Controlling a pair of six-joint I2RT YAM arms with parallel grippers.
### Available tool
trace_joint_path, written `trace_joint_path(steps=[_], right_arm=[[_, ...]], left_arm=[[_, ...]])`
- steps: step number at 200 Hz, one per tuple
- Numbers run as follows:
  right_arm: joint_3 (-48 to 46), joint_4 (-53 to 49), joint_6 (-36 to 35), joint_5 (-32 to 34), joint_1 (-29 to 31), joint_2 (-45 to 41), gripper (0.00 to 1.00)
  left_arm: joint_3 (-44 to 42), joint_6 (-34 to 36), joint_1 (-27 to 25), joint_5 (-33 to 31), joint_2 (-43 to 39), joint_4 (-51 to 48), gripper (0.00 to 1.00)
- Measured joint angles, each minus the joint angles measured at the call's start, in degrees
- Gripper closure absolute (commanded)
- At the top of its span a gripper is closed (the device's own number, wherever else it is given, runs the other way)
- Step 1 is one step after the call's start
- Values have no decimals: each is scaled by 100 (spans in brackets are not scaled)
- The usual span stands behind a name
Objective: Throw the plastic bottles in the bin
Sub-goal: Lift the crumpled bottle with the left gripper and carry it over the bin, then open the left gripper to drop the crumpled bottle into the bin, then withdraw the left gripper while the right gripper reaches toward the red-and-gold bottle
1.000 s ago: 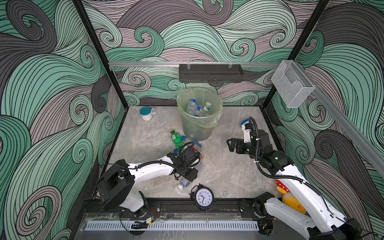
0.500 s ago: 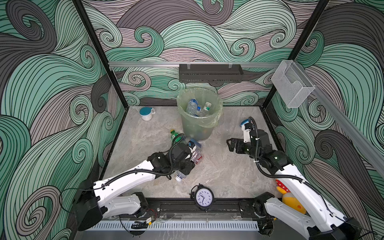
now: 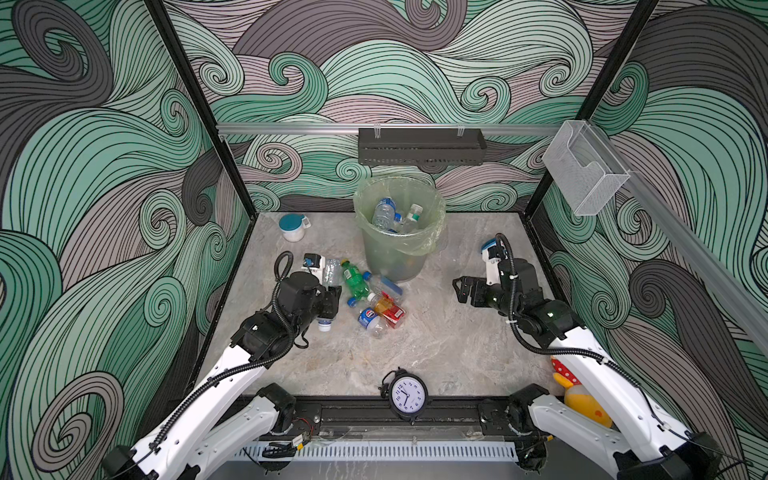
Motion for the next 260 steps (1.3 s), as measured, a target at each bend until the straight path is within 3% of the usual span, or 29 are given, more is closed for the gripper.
trace_joint_path(steps=[58, 83, 116, 132, 155, 172, 187, 203, 216, 230, 245, 260], right_arm=[[0, 2, -59, -4, 0, 184, 0], [2, 0, -94, -7, 0, 236, 0], [-2, 2, -96, -4, 0, 219, 0], [-63, 17, -74, -2, -2, 138, 0], [-245, 20, -2, -11, -17, -46, 0], [-363, 15, 48, -13, -26, -164, 0], [-461, 13, 57, -11, -26, -240, 0], [-522, 17, 55, -15, -26, -262, 0], [-529, 48, 48, -37, -26, -221, 0], [-527, 138, 31, -94, -26, -114, 1], [-527, 284, 9, -205, -26, 70, 2], [-525, 409, -33, -367, -26, 267, 2]], left_arm=[[-44, -94, 245, 282, 35, -50, 45], [809, 28, 308, 737, 741, -149, 45], [3663, 227, 310, 1497, 2741, 35, 43], [5681, 240, 310, 1720, 4059, -59, 24], [9101, 103, 308, 1869, 6183, -863, 20], [10410, 55, 308, 1954, 7110, -1593, 20], [10194, 46, 308, 1978, 7193, -2072, 20], [8891, 48, 308, 1991, 6690, -2100, 20], [7191, 44, 310, 1976, 5864, -1668, 13], [5560, -28, 334, 1912, 4861, -1276, 13], [4642, -85, 393, 1849, 3969, -1097, 13], [4242, -103, 472, 1749, 3272, -898, 13]])
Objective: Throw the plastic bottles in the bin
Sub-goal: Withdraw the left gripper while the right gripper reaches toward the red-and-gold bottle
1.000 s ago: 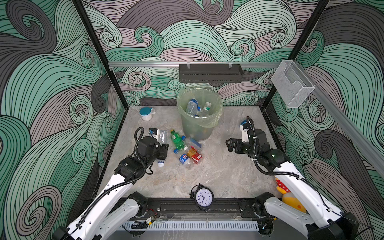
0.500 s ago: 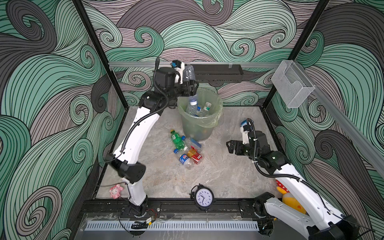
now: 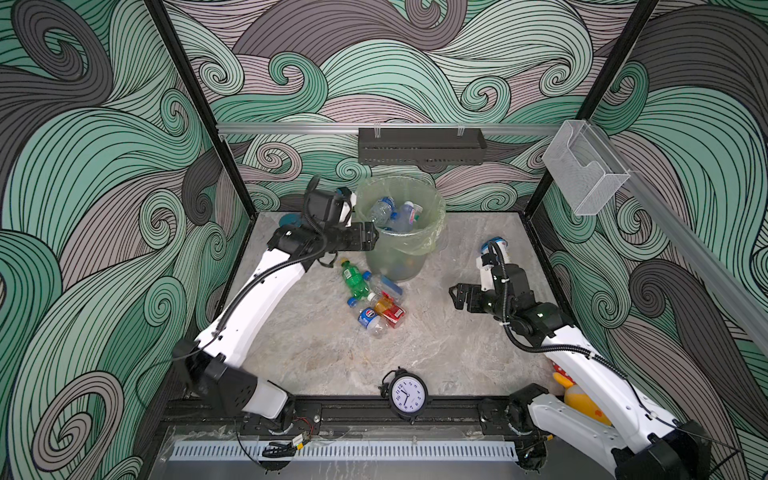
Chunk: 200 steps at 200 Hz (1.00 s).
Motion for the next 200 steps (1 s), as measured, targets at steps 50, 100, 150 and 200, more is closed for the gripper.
trace_joint_path(steps=[50, 100, 150, 200], right_arm=[[334, 280, -247, -450, 319, 763, 4], [922, 490, -452, -459, 1086, 1742, 6], [1346, 723, -483, -459, 1615, 2898, 10], [1576, 861, -540, -411, 2000, 3630, 17]], left_arm=[[-1276, 11, 96, -422, -1432, 249, 13], [-2968, -9, 179, -907, -2155, -70, 13], [-3547, -103, 210, -1204, -2809, -339, 13], [-3692, -129, 216, -1381, -3047, -540, 13]])
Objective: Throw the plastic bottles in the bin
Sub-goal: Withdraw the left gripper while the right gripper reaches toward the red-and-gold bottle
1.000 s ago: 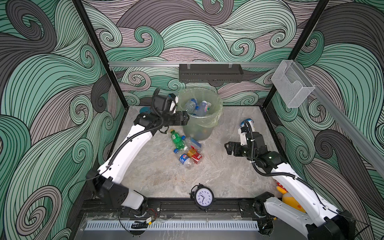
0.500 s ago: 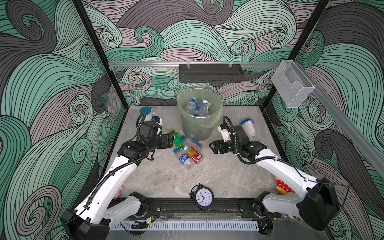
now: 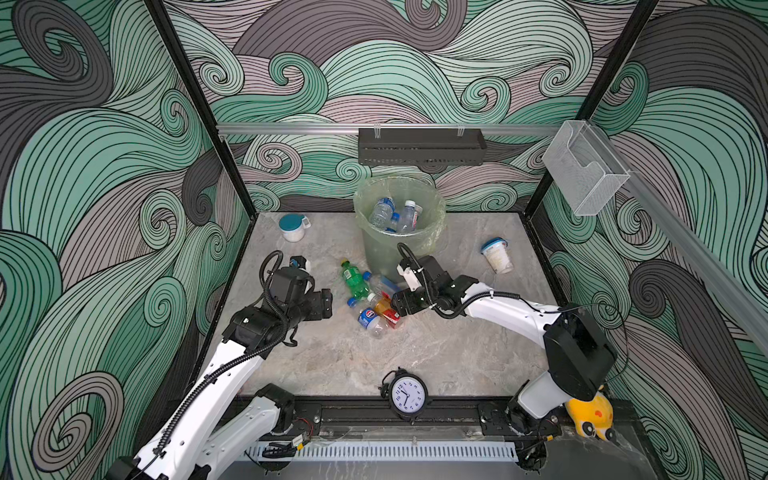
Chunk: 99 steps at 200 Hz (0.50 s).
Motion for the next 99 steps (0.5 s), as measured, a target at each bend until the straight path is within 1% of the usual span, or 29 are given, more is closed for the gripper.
trace_joint_path(steps=[33, 99], right_arm=[[11, 59, 22, 0, 190, 271, 23], [140, 35, 22, 173, 435, 664, 23]], left_arm=[[-2, 0, 0, -33, -9, -20, 13], [-129, 0, 0, -94, 70, -15, 13]])
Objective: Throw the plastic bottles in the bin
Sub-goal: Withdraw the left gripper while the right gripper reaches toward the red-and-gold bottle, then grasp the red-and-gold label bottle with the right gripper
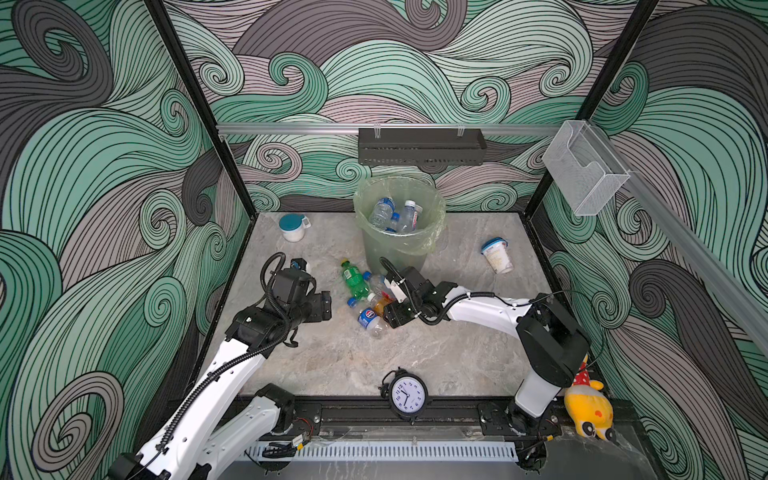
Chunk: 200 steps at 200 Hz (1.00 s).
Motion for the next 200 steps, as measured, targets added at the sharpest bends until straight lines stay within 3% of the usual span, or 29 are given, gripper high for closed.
trace_joint_path(steps=[52, 117, 200], right_arm=[[11, -7, 2, 151, 11, 223, 25], [17, 31, -46, 168, 79, 280, 43], [-92, -133, -249, 179, 208, -828, 51]], left_arm=[[-22, -9, 0, 0, 0, 35, 13], [-28, -22, 0, 0, 2, 44, 13], [-63, -26, 0, 0, 144, 162, 14]])
